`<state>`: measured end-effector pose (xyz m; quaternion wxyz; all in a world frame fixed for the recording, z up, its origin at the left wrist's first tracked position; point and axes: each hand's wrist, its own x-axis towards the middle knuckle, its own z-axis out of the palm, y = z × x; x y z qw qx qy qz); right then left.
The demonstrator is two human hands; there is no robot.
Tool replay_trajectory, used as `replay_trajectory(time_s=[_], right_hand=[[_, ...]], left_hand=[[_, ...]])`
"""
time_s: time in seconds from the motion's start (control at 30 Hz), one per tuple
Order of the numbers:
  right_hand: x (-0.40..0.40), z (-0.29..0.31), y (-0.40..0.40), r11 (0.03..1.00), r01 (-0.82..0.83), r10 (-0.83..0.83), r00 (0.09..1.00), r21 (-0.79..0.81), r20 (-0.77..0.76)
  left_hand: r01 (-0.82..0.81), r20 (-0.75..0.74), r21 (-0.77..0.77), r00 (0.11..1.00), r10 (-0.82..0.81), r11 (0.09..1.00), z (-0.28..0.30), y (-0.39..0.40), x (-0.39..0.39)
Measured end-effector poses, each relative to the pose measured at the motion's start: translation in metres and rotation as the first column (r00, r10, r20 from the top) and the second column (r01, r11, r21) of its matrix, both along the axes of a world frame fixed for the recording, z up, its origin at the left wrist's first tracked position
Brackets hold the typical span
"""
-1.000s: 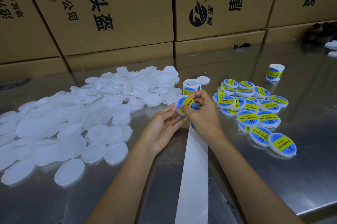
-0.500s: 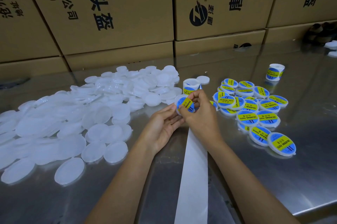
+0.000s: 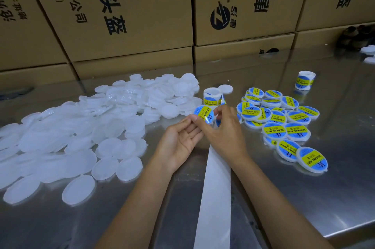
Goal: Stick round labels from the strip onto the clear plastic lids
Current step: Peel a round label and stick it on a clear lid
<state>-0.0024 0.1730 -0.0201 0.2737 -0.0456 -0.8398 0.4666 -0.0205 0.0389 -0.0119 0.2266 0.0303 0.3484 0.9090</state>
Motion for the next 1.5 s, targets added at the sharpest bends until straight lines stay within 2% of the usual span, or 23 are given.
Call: replay_trajectory(time_s=[0.13, 0.3, 0.4, 0.5, 0.73, 0.87, 0.97, 1.1, 1.27, 1.5], right_hand=[[0.003, 0.002, 0.003, 0.983, 0.100, -0.097, 0.995, 0.154, -0.023], [0.003, 0.002, 0.002, 0.990, 0.055, -0.051, 0.998, 0.127, -0.036], [0.002, 0.002, 0.003, 0.994, 0.027, -0.020, 0.998, 0.110, -0.059], [0.002, 0.001, 0.004, 0.992, -0.002, 0.011, 0.997, 0.126, -0.071], [0.006, 0.004, 0.006, 0.994, -0.089, 0.096, 0.991, 0.069, -0.096], [0.008, 0.004, 0.001, 0.975, -0.220, 0.216, 0.972, -0.035, -0.094], [0.008, 0.000, -0.003, 0.973, -0.229, 0.229, 0.973, 0.007, -0.032], [0.008, -0.001, -0.004, 0.975, -0.219, 0.220, 0.975, 0.027, -0.029], [0.009, 0.002, -0.002, 0.980, -0.199, 0.200, 0.978, 0.014, -0.062], [0.010, 0.006, 0.001, 0.986, -0.166, 0.167, 0.983, 0.015, -0.071]], left_hand=[[0.025, -0.022, 0.006, 0.999, -0.025, 1.000, 0.002, 0.001, 0.002], [0.045, -0.044, -0.028, 0.998, -0.046, 0.999, 0.005, 0.001, 0.003], [0.033, -0.087, -0.112, 0.995, -0.043, 0.993, 0.005, 0.000, 0.004], [-0.057, -0.206, -0.259, 0.979, 0.002, 0.964, 0.004, 0.000, 0.004], [-0.270, -0.414, -0.466, 0.908, 0.062, 0.843, 0.011, -0.008, 0.007], [-0.433, -0.401, -0.449, 0.879, 0.257, 0.782, 0.013, -0.006, 0.009], [-0.506, -0.406, -0.409, 0.846, 0.345, 0.760, 0.014, -0.006, 0.010], [-0.544, -0.405, -0.400, 0.827, 0.391, 0.737, 0.015, -0.003, 0.011], [-0.542, -0.434, -0.436, 0.826, 0.359, 0.719, 0.014, -0.001, 0.011], [-0.428, -0.480, -0.522, 0.862, 0.161, 0.737, 0.014, 0.000, 0.011]])
